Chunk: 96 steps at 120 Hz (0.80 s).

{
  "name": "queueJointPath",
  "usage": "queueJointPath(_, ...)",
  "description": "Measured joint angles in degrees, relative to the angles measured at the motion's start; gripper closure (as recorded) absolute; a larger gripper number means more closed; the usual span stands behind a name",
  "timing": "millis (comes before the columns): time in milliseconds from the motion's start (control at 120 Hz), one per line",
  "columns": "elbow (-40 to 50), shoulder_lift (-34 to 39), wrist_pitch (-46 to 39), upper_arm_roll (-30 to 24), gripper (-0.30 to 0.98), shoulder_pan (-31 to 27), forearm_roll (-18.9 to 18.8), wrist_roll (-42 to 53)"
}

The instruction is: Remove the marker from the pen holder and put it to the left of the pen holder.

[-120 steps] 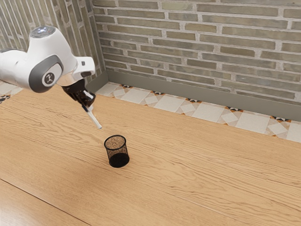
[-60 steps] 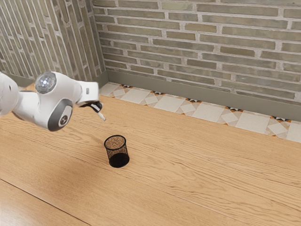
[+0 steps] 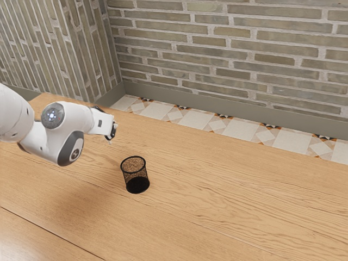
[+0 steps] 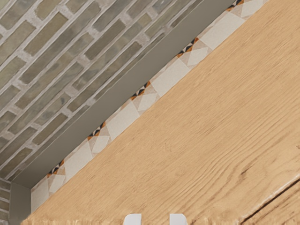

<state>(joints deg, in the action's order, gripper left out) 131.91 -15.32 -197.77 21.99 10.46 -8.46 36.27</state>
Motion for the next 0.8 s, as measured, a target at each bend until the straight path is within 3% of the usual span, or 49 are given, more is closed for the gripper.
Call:
queueJointPath(150,0.46,-1.77,0.28,-0.03,0.42,-1.12,-0.23,1.52)
queueJointPath(267,-0.21,-0.07,3.45,-0.4,0.25,-0.89,-0.21,1.76)
queueJointPath(350,-8.33,4.9,21.59,-1.17,0.18,1.3,1.56,-0.85)
queueJointPath(450,-23.68,5.86,45.26,-1.14,0.12,1.77,6.84,-4.42)
queueJointPath(558,-37.32,5.42,66.38,-1.85,0.08,2.19,8.09,-8.63)
queueJointPath(650,-42.82,6.55,79.24,-8.57,0.06,-3.08,8.48,-11.58)
queueJointPath(800,-44.81,7.06,92.04,-11.53,0.04,-6.0,8.74,-15.52)
